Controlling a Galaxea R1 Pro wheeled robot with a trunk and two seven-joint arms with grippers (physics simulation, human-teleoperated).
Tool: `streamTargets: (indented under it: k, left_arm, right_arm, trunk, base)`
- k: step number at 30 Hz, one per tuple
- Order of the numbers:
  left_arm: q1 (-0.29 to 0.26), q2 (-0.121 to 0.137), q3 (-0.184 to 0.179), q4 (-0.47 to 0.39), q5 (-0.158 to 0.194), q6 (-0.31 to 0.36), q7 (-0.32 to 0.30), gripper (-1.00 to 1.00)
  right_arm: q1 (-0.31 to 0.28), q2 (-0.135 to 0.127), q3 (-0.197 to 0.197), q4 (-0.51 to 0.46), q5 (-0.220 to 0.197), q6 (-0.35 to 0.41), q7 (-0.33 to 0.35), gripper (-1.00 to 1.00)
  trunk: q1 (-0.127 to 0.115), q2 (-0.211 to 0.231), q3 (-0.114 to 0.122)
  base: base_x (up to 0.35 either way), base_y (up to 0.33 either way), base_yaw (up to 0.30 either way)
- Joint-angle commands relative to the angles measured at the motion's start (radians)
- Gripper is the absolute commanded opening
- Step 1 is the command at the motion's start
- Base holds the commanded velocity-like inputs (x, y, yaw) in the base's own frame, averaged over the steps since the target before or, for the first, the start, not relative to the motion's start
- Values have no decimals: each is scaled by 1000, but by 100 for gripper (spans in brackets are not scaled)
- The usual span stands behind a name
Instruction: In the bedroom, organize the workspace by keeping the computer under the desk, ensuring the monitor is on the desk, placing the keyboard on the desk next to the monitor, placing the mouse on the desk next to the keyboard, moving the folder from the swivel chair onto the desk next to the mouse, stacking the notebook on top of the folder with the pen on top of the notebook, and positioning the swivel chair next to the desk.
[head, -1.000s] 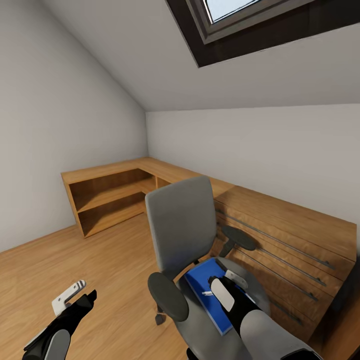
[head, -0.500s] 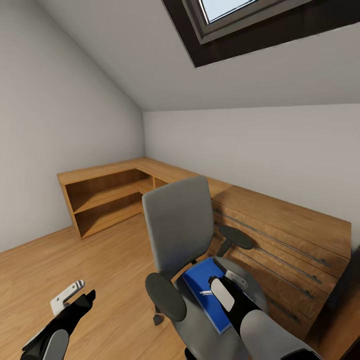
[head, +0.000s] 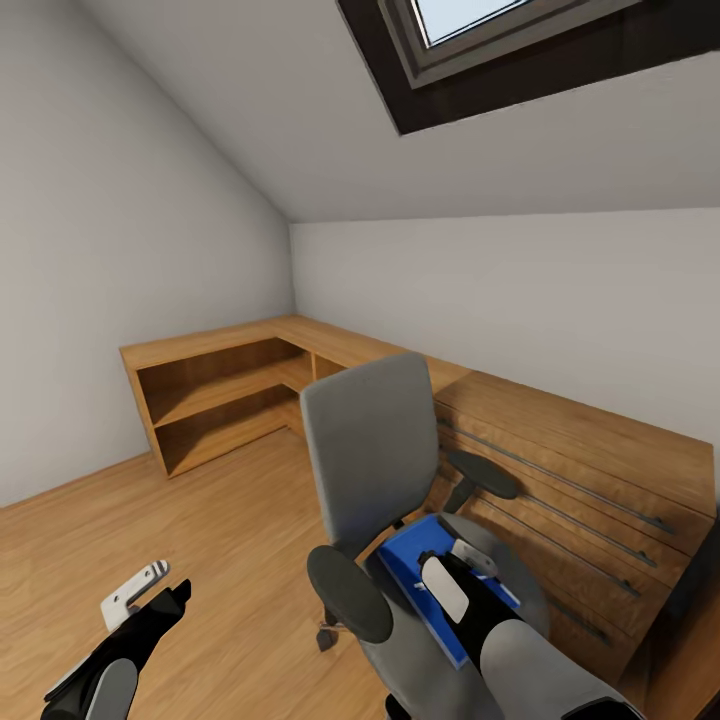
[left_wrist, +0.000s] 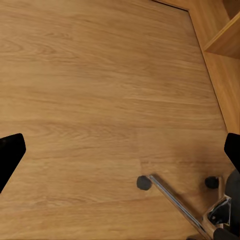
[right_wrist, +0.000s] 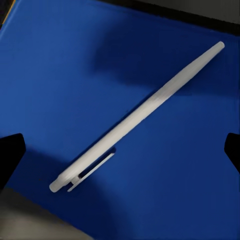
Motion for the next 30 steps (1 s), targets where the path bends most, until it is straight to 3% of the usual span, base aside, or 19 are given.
streamTargets:
  k: [1, 10, 30]
  left_arm:
    - [-1, -1, 1, -2, 11, 3, 7, 100]
    - [-1, -1, 1, -2, 11, 3, 7, 100]
    - [-1, -2, -4, -2, 11, 3, 7, 100]
  right_arm:
    - [-1, -1, 7, -2, -3, 6, -8, 100]
    - [-1, -1, 7, -2, -3, 5, -9, 100]
    - [-1, -1, 6, -2, -3, 5, -9, 100]
  trunk:
    - [0, -1, -1]
    - [0, -1, -1]
    - [0, -1, -21]
  base:
    - [0, 10, -106]
    - [0, 182, -129]
    - [0, 6, -1]
